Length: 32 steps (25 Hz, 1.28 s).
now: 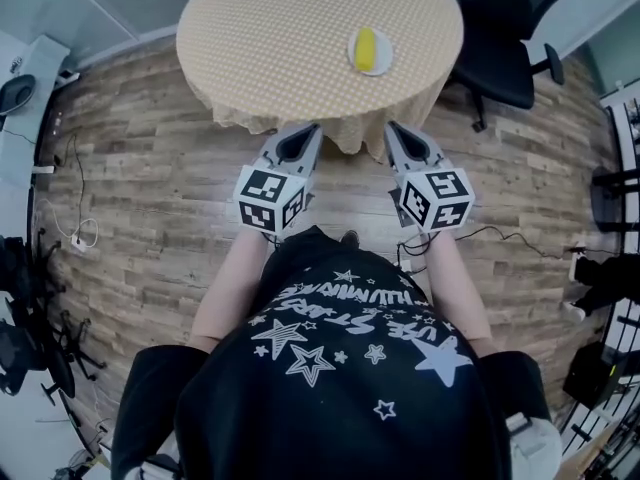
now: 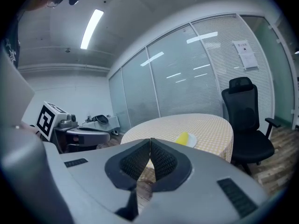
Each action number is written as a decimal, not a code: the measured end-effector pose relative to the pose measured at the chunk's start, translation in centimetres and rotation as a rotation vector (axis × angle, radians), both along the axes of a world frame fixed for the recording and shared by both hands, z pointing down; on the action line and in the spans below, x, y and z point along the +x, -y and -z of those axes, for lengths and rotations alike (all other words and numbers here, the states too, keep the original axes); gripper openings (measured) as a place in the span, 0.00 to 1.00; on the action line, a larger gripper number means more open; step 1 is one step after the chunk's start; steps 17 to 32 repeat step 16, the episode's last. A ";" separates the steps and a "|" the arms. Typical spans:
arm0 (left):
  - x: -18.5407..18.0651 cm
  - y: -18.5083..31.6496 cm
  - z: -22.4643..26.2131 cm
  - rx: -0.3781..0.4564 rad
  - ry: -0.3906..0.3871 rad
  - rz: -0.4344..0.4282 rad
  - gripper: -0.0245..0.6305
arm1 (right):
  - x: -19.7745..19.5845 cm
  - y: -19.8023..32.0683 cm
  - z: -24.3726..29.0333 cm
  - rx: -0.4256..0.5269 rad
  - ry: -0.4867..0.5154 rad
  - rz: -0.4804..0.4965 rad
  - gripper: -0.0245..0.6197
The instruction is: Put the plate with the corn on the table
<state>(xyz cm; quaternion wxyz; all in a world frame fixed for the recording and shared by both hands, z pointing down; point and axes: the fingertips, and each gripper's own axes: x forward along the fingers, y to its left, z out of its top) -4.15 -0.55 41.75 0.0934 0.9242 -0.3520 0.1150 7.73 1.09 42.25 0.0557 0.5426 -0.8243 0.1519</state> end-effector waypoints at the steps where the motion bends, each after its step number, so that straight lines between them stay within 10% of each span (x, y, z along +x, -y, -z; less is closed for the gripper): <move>1: -0.2 0.0 0.1 0.001 -0.002 -0.005 0.05 | -0.1 -0.1 0.0 -0.001 -0.002 -0.006 0.08; 16: -8.1 -2.7 1.4 0.009 -0.010 -0.057 0.05 | -7.1 -2.5 1.2 -0.011 -0.003 -0.078 0.08; 32: -8.1 -2.7 1.4 0.009 -0.010 -0.057 0.05 | -7.1 -2.5 1.2 -0.011 -0.003 -0.078 0.08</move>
